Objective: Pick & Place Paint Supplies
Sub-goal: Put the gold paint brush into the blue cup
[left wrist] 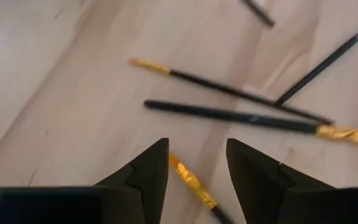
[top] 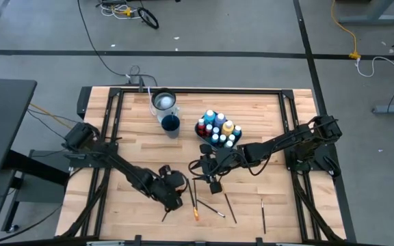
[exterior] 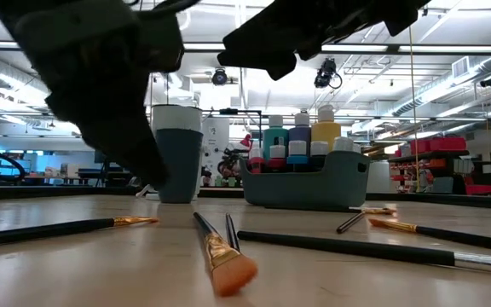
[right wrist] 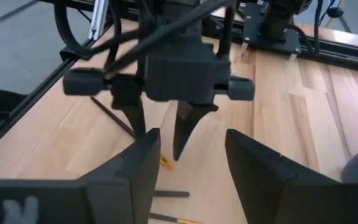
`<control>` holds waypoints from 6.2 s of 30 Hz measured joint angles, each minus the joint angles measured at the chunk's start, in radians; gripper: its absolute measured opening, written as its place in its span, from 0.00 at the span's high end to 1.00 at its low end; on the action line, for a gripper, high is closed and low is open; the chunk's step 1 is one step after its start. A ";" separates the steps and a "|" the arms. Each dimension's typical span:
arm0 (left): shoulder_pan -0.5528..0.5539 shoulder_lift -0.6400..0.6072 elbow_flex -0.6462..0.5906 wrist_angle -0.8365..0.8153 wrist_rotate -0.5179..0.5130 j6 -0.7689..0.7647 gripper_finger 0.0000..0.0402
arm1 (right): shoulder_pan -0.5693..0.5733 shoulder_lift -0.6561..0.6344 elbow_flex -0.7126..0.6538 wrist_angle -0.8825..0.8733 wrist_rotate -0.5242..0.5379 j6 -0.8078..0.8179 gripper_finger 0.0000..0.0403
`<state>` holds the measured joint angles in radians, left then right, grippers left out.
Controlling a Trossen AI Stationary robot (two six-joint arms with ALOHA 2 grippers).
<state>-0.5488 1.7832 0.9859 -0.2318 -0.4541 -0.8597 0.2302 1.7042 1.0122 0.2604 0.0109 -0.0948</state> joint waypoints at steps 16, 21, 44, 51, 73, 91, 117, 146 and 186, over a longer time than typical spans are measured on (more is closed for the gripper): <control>-0.004 0.004 -0.022 -0.084 -0.022 -0.076 0.62 | 0.000 0.000 0.000 0.034 -0.002 0.006 0.54; -0.006 0.004 -0.022 -0.055 -0.025 -0.061 0.62 | 0.000 0.000 0.000 0.068 -0.001 0.006 0.54; 0.008 0.081 -0.019 -0.016 -0.094 0.128 0.69 | 0.000 0.000 0.000 0.061 -0.001 0.007 0.54; 0.029 0.022 -0.021 -0.019 -0.120 0.150 0.69 | 0.000 0.000 0.000 0.065 -0.001 0.007 0.54; 0.038 0.096 -0.018 -0.031 -0.115 -0.020 0.72 | 0.000 0.000 0.000 0.068 -0.001 0.007 0.54; 0.025 0.017 0.005 -0.044 -0.236 0.030 0.99 | 0.000 0.000 0.000 0.068 -0.001 0.007 0.54; -0.034 -0.387 0.006 0.132 -0.989 0.530 1.00 | -0.014 0.000 0.000 0.118 0.000 0.008 0.54; 0.556 -0.616 -0.461 1.251 -0.014 1.043 1.00 | -0.013 0.000 0.000 0.102 -0.001 0.052 0.54; 0.642 -0.186 -0.753 1.651 -0.138 0.823 0.93 | -0.024 0.000 0.000 0.114 0.000 0.034 0.54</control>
<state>0.0933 1.5970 0.2329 1.4193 -0.5917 -0.0368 0.2062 1.7046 1.0119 0.3740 0.0105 -0.0611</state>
